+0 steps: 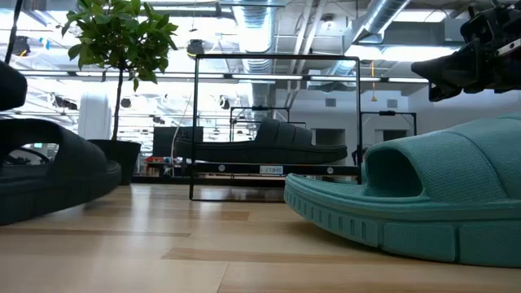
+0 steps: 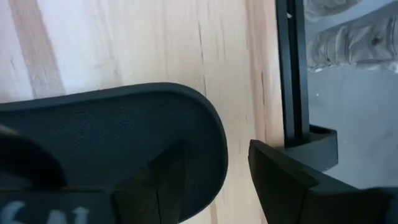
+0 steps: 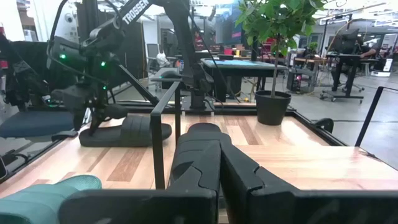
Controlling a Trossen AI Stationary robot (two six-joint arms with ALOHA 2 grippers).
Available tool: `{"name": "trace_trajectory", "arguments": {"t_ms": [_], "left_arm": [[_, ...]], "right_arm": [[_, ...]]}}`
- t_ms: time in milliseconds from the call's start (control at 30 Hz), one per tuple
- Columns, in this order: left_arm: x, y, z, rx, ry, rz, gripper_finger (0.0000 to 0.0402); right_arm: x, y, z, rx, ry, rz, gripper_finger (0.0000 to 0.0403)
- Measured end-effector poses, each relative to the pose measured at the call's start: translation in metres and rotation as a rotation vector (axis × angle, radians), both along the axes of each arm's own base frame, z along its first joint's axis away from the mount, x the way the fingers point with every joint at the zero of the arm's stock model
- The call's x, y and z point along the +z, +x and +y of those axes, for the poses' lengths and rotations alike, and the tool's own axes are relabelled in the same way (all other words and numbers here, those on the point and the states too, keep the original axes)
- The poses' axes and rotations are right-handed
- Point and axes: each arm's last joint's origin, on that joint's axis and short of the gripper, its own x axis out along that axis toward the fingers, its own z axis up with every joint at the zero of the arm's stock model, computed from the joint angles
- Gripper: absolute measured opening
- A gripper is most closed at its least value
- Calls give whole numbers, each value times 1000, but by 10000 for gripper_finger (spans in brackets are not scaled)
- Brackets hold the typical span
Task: Pick and place slides into the shelf
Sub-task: Put the black slide on the shelf
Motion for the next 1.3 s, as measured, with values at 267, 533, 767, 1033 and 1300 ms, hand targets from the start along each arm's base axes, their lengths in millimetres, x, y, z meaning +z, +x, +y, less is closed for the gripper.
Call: {"name": "trace_trajectory", "arguments": {"t_ms": [267, 533, 767, 1033, 1300], "left_arm": [[-4, 1, 0, 51, 17, -8, 163], [-6, 0, 1, 49, 43, 1, 163], [-7, -1, 3, 48, 61, 17, 152], [-8, -1, 3, 41, 52, 33, 109], [-8, -1, 3, 18, 50, 31, 100]], "right_arm": [[0, 0, 0, 0, 0, 0, 0], [0, 0, 0, 0, 0, 0, 0], [0, 0, 0, 0, 0, 0, 0], [0, 0, 0, 0, 0, 0, 0], [0, 0, 0, 0, 0, 1, 0]]}}
